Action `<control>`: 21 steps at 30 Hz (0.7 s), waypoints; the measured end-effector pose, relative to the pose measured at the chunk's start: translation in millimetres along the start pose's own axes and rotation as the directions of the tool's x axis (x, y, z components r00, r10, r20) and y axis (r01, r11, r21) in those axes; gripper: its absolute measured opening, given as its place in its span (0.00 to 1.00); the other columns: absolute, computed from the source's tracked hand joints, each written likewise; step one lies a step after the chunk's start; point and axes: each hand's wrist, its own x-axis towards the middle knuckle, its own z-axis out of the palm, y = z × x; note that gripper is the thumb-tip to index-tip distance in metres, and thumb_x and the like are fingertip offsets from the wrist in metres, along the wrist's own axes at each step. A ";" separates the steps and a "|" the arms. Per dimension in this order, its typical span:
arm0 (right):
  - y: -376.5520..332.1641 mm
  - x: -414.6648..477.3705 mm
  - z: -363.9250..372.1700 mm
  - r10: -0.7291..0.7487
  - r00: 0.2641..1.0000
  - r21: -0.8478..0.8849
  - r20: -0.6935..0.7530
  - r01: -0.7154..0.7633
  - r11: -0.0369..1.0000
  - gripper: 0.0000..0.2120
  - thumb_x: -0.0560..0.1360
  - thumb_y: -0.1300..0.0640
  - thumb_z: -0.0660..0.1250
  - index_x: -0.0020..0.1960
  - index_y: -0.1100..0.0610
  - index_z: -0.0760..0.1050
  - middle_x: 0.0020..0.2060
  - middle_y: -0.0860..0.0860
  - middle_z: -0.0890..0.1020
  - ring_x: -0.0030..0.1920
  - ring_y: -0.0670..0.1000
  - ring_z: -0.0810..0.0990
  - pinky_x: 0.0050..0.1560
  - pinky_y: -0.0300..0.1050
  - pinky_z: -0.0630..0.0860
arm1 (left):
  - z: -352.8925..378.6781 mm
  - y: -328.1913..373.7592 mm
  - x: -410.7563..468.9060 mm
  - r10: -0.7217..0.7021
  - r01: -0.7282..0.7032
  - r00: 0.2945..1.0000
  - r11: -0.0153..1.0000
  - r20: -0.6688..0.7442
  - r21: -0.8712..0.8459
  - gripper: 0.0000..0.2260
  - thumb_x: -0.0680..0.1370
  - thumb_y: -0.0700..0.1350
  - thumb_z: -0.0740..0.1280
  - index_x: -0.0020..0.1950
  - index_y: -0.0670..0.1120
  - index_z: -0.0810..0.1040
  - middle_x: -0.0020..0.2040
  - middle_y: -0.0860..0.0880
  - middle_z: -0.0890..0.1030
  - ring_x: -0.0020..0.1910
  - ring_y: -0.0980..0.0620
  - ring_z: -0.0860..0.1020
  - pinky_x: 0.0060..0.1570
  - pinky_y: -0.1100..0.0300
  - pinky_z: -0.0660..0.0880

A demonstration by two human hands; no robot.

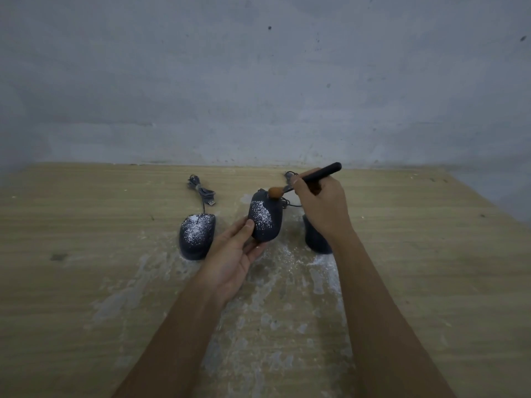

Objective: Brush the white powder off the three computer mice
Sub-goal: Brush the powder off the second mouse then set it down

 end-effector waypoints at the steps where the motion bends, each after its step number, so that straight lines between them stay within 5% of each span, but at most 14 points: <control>1: 1.4 -0.6 1.9 0.002 1.000 -0.033 -0.019 -0.003 0.999 0.11 0.80 0.47 0.69 0.50 0.55 0.81 0.37 0.46 0.80 0.36 0.44 0.77 0.33 0.29 0.68 | -0.3 -0.3 0.3 -0.001 0.001 1.000 1.000 0.003 0.005 0.15 0.82 0.38 0.63 0.68 0.38 0.74 0.58 0.41 0.84 0.52 0.50 0.85 0.48 0.59 0.82; 4: 2.1 -1.7 3.5 0.018 0.993 -0.020 -0.114 -0.020 1.000 0.07 0.81 0.48 0.68 0.48 0.51 0.81 0.38 0.46 0.80 0.38 0.43 0.77 0.34 0.27 0.68 | -2.0 -0.9 1.2 0.003 -0.003 1.000 1.000 0.007 0.007 0.15 0.81 0.39 0.63 0.68 0.38 0.74 0.58 0.41 0.84 0.52 0.50 0.85 0.48 0.59 0.82; 9: 1.9 -1.9 5.2 0.011 0.999 -0.018 -0.031 -0.012 1.000 0.10 0.81 0.49 0.68 0.53 0.54 0.84 0.40 0.47 0.82 0.38 0.45 0.78 0.33 0.28 0.68 | -2.8 -1.6 2.6 -0.005 0.005 1.000 0.999 0.014 0.033 0.17 0.81 0.39 0.64 0.70 0.39 0.73 0.59 0.42 0.84 0.56 0.48 0.84 0.50 0.58 0.82; 13: -0.8 -2.9 5.6 0.041 0.993 0.051 -0.109 -0.036 0.998 0.08 0.81 0.51 0.68 0.50 0.53 0.84 0.40 0.47 0.83 0.41 0.46 0.79 0.36 0.29 0.69 | -3.9 -1.9 3.0 -0.005 0.005 1.000 0.999 0.013 0.037 0.17 0.81 0.40 0.64 0.70 0.40 0.73 0.59 0.42 0.84 0.57 0.48 0.84 0.50 0.58 0.82; 17: -3.8 -2.9 -2.4 0.008 0.999 0.089 0.054 -0.013 0.996 0.08 0.80 0.51 0.69 0.47 0.55 0.81 0.32 0.44 0.78 0.31 0.41 0.75 0.30 0.32 0.67 | -4.7 -1.8 4.1 0.012 -0.013 1.000 1.000 0.010 0.024 0.16 0.80 0.40 0.65 0.68 0.40 0.75 0.57 0.43 0.85 0.54 0.49 0.85 0.45 0.59 0.82; 21: -7.4 -4.3 -6.0 -0.004 0.999 0.157 0.042 -0.003 0.988 0.06 0.81 0.54 0.66 0.46 0.54 0.78 0.32 0.47 0.78 0.29 0.42 0.72 0.29 0.35 0.69 | -4.4 -2.8 5.0 0.030 -0.030 0.999 0.999 -0.018 0.012 0.15 0.80 0.40 0.65 0.67 0.39 0.76 0.54 0.44 0.86 0.50 0.51 0.86 0.42 0.61 0.82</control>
